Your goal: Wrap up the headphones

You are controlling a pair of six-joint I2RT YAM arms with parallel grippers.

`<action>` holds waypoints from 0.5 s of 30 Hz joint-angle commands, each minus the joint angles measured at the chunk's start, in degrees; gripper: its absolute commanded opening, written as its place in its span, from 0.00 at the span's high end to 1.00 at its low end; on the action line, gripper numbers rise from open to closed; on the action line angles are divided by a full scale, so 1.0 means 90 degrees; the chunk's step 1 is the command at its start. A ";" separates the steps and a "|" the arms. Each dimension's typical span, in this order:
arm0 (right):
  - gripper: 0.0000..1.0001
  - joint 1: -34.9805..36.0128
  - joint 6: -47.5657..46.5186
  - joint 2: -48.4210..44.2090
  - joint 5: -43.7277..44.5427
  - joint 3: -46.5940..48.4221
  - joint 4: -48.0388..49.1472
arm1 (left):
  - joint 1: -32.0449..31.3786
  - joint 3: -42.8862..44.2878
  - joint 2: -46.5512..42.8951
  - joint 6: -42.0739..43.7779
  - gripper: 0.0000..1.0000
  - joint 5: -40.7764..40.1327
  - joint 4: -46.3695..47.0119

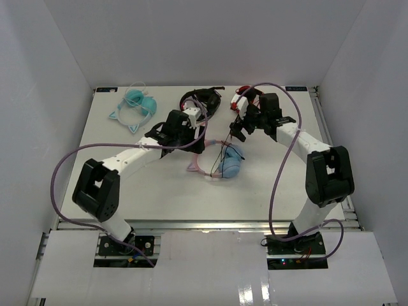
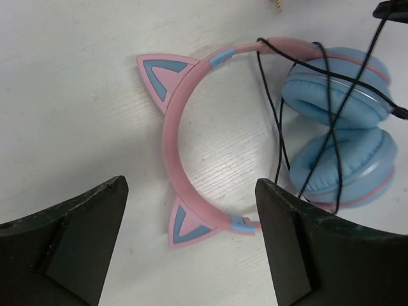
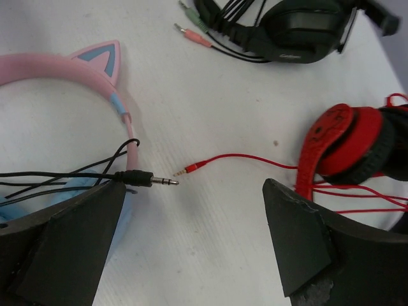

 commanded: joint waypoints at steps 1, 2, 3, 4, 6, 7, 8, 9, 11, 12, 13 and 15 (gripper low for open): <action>0.10 -0.0387 0.0163 -0.0769 0.0296 -0.0193 -0.0305 | -0.0006 -0.0241 -0.1449 0.0207 0.04 0.0176 -0.0165; 0.10 -0.0425 0.0163 -0.0866 0.0323 -0.0252 -0.0386 | -0.0006 -0.0398 -0.1704 0.0223 0.04 0.0289 -0.0149; 0.10 -0.0476 0.0200 -0.0983 0.0320 -0.0324 -0.0480 | -0.0006 -0.0644 -0.1966 0.0231 0.03 0.0383 -0.0119; 0.10 -0.0541 0.0270 -0.1118 0.0292 -0.0406 -0.0585 | -0.0006 -0.0970 -0.2236 0.0231 0.02 0.0459 -0.0079; 0.10 -0.0592 0.0339 -0.1197 0.0104 -0.0484 -0.0852 | -0.0006 -0.1355 -0.2678 0.0224 0.02 0.0580 -0.0010; 0.10 -0.0599 0.0293 -0.1167 -0.0149 -0.0441 -0.1161 | -0.0006 -0.1659 -0.2975 0.0215 0.02 0.0702 0.0087; 0.10 -0.0594 0.0220 -0.1109 -0.0399 -0.0379 -0.1406 | -0.0006 -0.1883 -0.3298 0.0195 0.02 0.0793 0.0149; 0.10 -0.0595 0.0211 -0.1041 -0.0542 -0.0322 -0.1551 | -0.0006 -0.2037 -0.3517 0.0171 0.02 0.0839 0.0173; 0.10 -0.0600 0.0318 -0.0877 -0.0668 -0.0234 -0.1655 | -0.0006 -0.2306 -0.3778 0.0144 0.02 0.0900 0.0172; 0.10 -0.0581 0.0395 -0.0752 -0.0679 -0.0204 -0.1618 | -0.0006 -0.2386 -0.3858 0.0115 0.02 0.0948 0.0162; 0.10 -0.0580 0.0496 -0.0622 -0.0651 -0.0143 -0.1533 | -0.0006 -0.2463 -0.3963 0.0081 0.02 0.0982 0.0143; 0.10 -0.0573 0.0708 -0.0407 -0.0536 0.0036 -0.1350 | -0.0006 -0.2587 -0.4145 0.0032 0.02 0.1067 0.0095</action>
